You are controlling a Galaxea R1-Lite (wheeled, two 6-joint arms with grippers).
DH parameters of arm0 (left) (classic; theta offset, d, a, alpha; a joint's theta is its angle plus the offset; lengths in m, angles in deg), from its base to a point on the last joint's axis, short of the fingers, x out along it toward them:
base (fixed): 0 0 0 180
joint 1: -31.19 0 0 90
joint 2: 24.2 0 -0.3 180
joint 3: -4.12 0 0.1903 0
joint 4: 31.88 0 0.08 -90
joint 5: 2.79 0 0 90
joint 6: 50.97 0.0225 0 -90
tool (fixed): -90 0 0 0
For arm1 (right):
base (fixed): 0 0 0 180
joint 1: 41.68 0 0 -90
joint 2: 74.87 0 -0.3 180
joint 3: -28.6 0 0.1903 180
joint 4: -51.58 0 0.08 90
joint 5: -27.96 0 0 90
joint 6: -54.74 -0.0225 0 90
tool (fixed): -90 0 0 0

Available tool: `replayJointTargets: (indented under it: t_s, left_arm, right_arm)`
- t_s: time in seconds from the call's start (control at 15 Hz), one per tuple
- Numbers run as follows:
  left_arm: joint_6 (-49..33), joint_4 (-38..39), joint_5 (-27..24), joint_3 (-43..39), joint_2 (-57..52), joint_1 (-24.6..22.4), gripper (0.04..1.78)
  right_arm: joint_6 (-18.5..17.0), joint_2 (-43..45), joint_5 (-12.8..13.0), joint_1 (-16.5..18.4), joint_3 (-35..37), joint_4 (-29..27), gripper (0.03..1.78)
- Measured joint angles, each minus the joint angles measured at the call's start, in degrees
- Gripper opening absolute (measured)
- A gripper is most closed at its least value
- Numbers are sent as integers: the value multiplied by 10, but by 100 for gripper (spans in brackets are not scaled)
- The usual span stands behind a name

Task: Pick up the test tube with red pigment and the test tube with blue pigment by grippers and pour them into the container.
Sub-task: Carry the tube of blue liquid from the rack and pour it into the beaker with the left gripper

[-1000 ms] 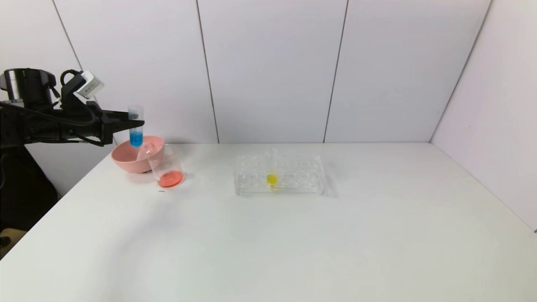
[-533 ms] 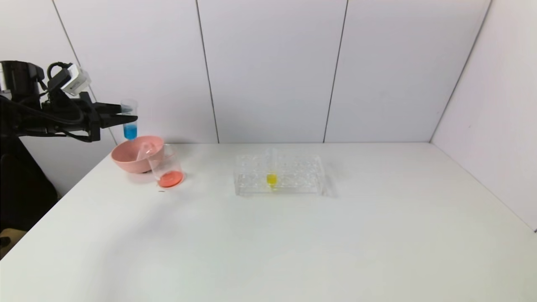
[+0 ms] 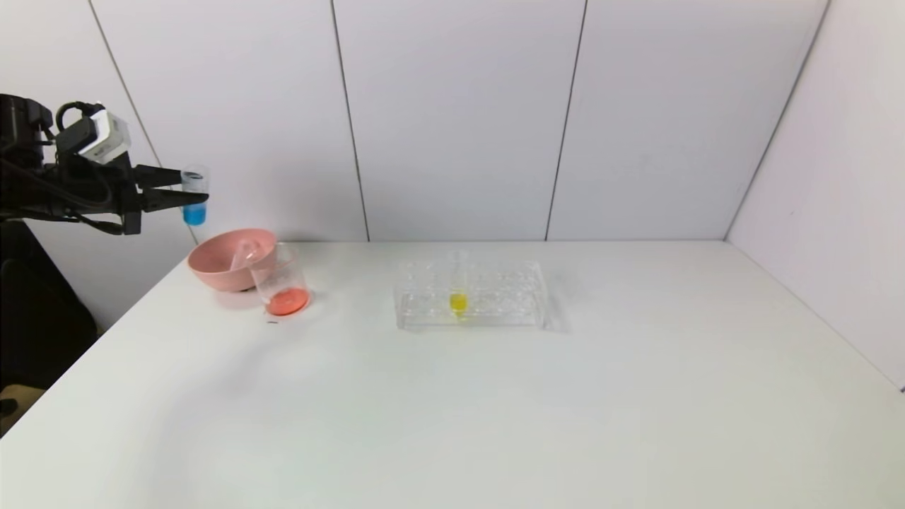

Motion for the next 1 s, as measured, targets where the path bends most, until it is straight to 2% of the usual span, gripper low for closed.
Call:
replayJointTargets:
  t_s: [0.27, 0.6, 0.87, 1.0]
  left_arm:
    - [99, -123, 5, 77, 27, -12, 44]
    - [121, -127, 43, 87, 41, -6, 44]
    - [122, -126, 53, 87, 49, 7, 44]
    - [122, -126, 79, 87, 50, 11, 44]
  right_arm:
    - [0, 0, 0, 0, 0, 0, 177]
    - [0, 0, 0, 0, 0, 0, 177]
    - [0, 0, 0, 0, 0, 0, 177]
    - [0, 0, 0, 0, 0, 0, 178]
